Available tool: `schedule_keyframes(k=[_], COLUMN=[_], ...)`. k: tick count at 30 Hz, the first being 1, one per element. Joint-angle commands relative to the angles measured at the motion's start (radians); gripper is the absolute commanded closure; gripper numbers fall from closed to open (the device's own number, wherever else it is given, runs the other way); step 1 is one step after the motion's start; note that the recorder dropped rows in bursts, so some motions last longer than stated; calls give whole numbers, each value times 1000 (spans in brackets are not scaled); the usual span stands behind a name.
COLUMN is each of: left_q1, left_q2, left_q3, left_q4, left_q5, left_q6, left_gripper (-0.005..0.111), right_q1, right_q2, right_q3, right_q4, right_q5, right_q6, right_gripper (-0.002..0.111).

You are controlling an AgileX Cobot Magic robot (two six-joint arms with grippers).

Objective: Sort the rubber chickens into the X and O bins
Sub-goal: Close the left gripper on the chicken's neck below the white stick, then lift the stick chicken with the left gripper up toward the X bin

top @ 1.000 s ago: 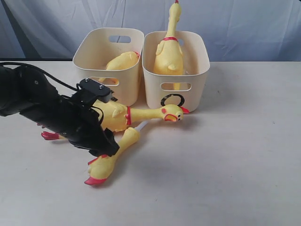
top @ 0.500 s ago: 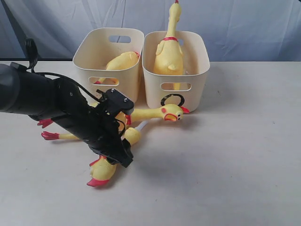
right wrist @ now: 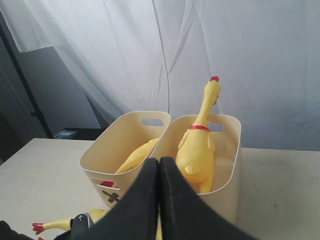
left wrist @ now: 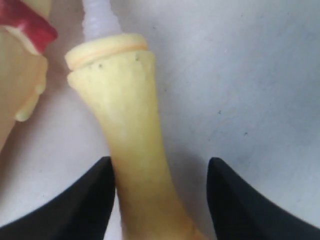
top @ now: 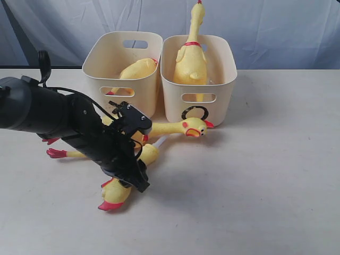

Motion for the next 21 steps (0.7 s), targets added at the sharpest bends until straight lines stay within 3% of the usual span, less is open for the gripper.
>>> schedule_keyframes(k=[1,14,21], left_q1=[-3,-3,-3], left_q2=[4,4,4], left_q3=[-3,-3,-21], left_q4=[10,136,223], left_q5=[5,135,351], left_q6=[-3,-1,32], left_gripper=[65,105,107], right_q1=[-3,-3,-3], right_q2=[-7,-7,-7], right_q3=[7,7,7], right_q4=[1,1,1], right_q5=[0,0,4], right_q6=[-5,-5,-5], right_gripper=[109,109,109])
